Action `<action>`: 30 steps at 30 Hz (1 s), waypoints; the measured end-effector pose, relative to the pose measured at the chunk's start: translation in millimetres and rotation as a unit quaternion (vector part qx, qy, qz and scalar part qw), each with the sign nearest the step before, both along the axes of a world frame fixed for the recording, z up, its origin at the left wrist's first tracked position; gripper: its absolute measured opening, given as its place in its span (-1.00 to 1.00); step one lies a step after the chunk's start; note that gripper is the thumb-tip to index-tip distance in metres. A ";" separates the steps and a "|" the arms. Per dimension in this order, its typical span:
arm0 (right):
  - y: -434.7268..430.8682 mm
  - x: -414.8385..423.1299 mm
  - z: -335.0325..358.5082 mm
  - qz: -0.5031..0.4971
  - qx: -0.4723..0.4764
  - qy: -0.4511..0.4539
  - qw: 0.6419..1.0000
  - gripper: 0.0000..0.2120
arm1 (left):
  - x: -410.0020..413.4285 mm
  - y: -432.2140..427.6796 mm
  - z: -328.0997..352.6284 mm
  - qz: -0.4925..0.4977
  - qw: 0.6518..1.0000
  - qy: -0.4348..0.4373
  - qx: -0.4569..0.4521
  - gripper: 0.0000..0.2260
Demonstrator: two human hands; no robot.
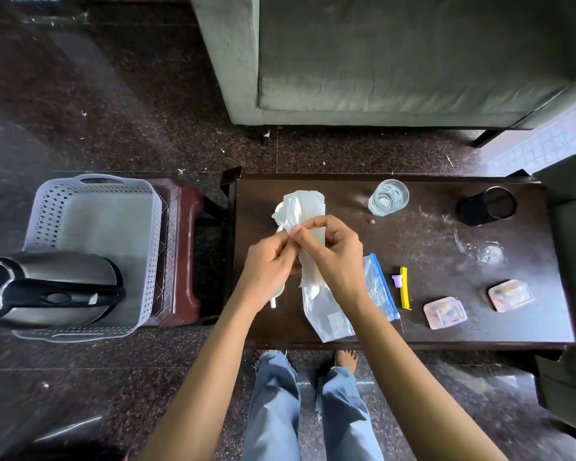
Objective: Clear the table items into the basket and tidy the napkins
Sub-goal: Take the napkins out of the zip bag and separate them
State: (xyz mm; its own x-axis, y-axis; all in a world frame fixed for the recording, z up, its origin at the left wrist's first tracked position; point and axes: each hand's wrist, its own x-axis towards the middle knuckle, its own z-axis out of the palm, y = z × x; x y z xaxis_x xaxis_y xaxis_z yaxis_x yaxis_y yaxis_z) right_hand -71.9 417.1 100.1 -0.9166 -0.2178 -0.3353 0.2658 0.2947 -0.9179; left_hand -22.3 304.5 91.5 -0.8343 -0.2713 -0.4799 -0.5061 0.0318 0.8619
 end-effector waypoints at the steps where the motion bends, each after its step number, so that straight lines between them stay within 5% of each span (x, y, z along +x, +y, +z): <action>1: -2.1 -0.3 0.4 -0.005 0.007 0.006 1.000 -0.81 | 0.0 -1.6 -0.2 -0.008 1.000 -0.001 -0.020 -0.79; 9: -14.7 -5.1 -4.8 -0.018 0.030 0.007 0.999 -0.83 | 2.0 -20.0 -7.7 -0.018 0.997 0.017 -0.073 -0.69; 19: -27.7 -19.3 -9.4 0.043 0.051 0.008 0.998 -0.84 | 2.4 -46.3 -3.7 0.111 0.955 -0.045 0.272 -0.37; 30: -29.6 -29.8 -17.0 0.011 0.018 -0.002 1.000 -0.82 | 2.1 -61.2 -12.3 0.160 0.960 -0.065 0.220 -0.84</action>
